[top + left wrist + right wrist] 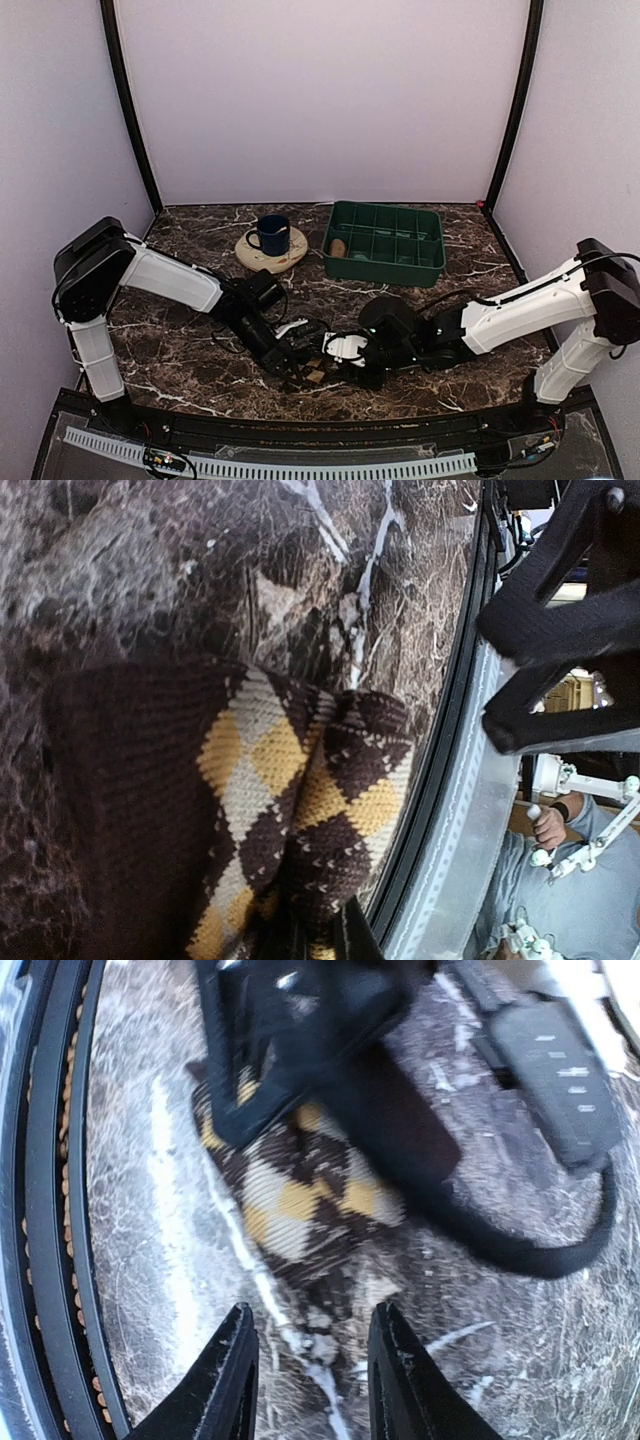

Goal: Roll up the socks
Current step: Roll the sock at the center of the board.

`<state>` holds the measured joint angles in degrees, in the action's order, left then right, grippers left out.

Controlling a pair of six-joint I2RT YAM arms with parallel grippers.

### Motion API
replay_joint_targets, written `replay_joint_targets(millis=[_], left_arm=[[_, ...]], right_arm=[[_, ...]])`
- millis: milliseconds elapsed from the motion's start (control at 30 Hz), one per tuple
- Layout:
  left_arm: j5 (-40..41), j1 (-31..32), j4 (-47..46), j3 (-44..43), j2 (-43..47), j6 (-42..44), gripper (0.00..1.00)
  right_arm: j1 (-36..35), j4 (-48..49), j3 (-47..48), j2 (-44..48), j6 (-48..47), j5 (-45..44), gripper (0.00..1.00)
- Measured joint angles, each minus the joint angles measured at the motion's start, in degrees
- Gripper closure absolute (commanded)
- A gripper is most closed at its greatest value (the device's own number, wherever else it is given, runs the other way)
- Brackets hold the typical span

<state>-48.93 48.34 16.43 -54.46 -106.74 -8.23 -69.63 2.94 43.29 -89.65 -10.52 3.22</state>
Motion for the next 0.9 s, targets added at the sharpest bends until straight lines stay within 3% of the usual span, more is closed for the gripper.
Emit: replay_joint_targets(millis=[300, 900], left_arm=[[-4.6, -1.7, 0.0, 1.1, -1.4, 0.0, 1.0], [-10.5, -3.6, -0.1, 2.5, -3.4, 0.8, 1.0]], right_arm=[[-5.4, -2.0, 4.8, -6.3, -4.9, -5.6, 0.6], [-8.0, -4.8, 11.5, -13.5, -14.1, -11.8, 0.55]])
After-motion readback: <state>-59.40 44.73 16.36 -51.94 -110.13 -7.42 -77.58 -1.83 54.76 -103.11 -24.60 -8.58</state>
